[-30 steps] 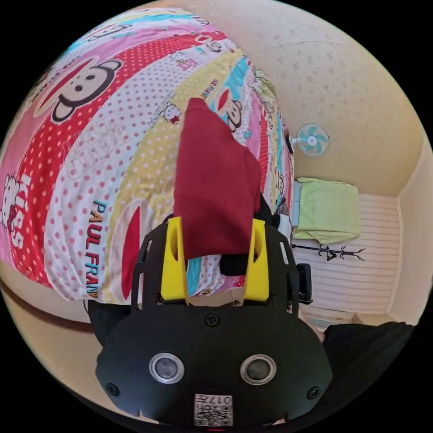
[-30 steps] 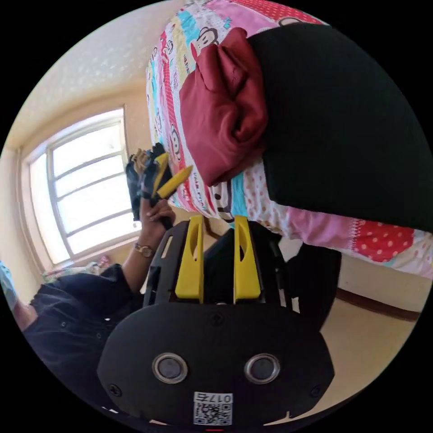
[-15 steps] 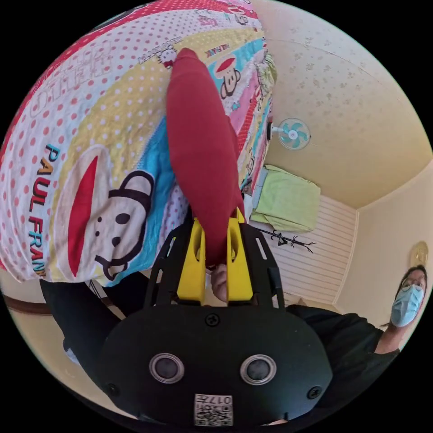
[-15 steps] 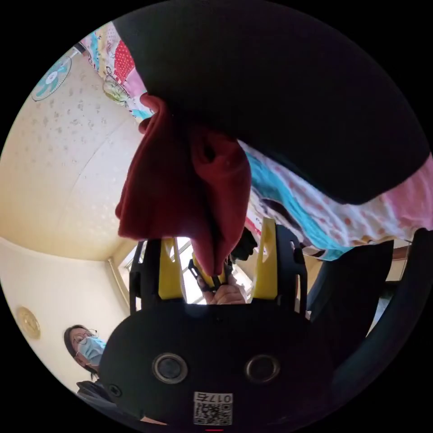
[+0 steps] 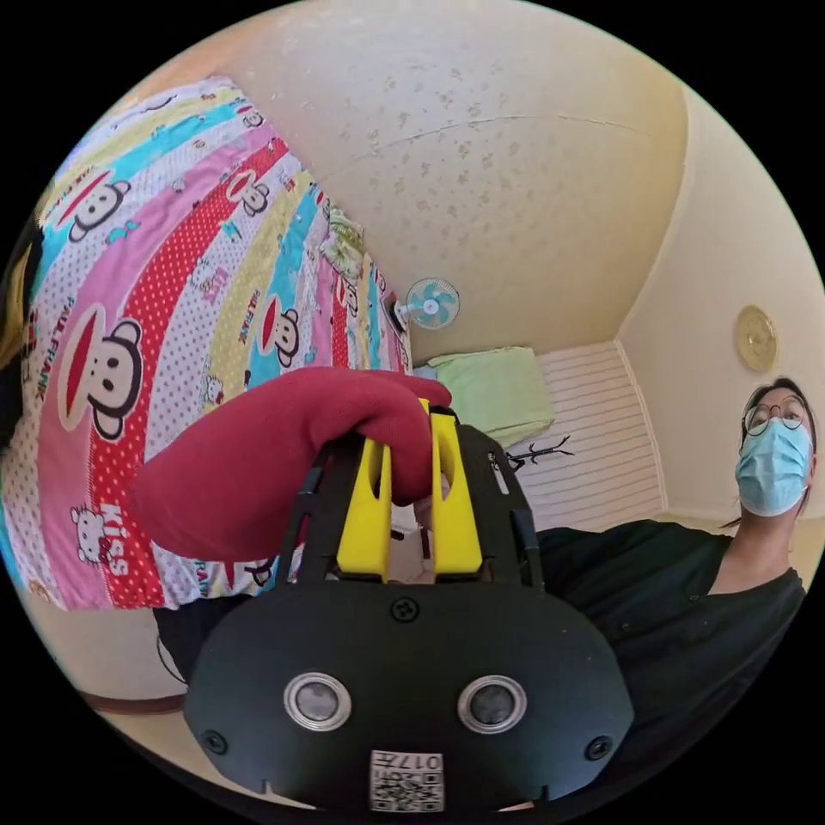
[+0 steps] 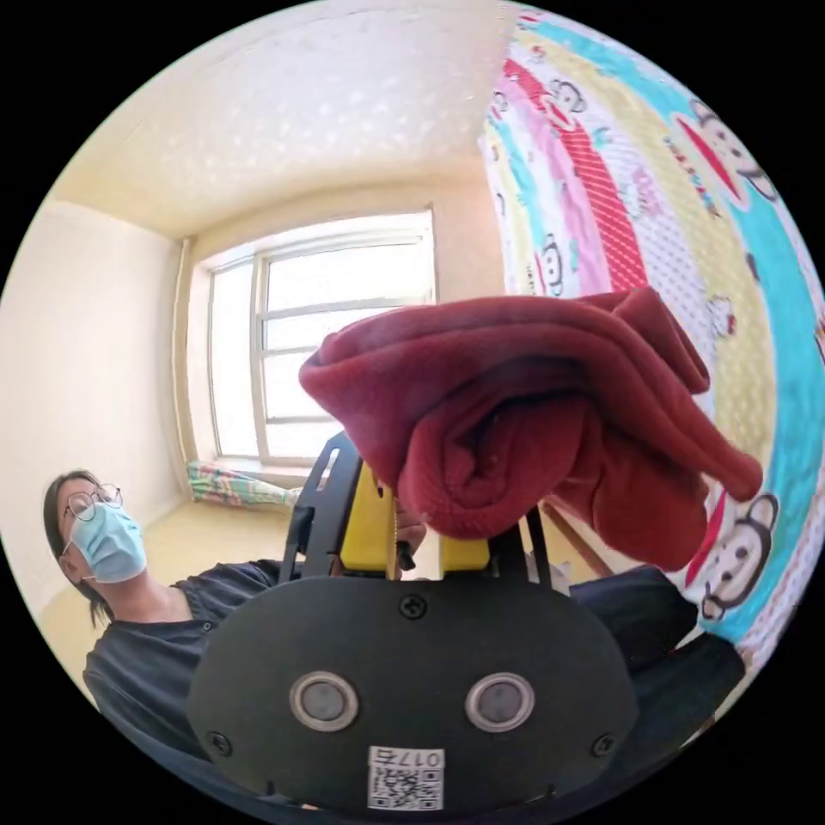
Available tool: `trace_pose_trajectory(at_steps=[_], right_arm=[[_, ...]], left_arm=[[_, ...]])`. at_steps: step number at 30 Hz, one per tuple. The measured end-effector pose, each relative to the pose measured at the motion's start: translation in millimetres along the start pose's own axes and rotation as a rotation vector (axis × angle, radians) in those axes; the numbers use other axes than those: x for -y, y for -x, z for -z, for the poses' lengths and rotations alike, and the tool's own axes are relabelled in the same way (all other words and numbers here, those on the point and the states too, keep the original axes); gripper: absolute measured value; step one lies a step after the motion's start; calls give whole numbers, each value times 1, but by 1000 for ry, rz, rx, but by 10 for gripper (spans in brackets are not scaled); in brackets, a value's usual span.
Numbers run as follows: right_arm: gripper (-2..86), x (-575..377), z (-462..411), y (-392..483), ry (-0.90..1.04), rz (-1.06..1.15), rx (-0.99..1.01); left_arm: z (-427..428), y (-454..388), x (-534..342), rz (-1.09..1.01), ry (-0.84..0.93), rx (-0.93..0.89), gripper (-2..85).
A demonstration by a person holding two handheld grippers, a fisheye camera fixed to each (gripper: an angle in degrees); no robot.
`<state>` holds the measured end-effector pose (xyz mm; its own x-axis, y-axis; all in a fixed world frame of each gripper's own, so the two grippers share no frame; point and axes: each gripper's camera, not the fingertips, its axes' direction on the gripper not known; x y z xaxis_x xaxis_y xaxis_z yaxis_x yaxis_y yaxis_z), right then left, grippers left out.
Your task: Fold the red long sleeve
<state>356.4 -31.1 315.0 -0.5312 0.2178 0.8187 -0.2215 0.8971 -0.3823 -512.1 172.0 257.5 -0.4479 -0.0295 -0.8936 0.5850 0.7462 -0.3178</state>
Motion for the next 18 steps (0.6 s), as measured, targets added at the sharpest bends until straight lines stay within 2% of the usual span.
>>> trace_pose_trajectory(at_steps=[4, 7, 11, 13, 18], right_arm=[[44, 44, -60, 13, 0, 48, 22], [65, 71, -106, -23, 0, -33, -12], [89, 75, -142, -105, 124, -167, -347], [86, 55, -140, -139, 202, -255, -471], [48, -57, -66, -198, 338, -526, -738]], left_arm=[[62, -3, 52, -75, -72, 79, 77], [84, 35, 76, 36, -80, 197, 92], [90, 107, 64, 297, -18, 389, 116], [88, 154, 31, 454, 80, 468, 120], [101, 226, -61, 718, 197, 459, 63]])
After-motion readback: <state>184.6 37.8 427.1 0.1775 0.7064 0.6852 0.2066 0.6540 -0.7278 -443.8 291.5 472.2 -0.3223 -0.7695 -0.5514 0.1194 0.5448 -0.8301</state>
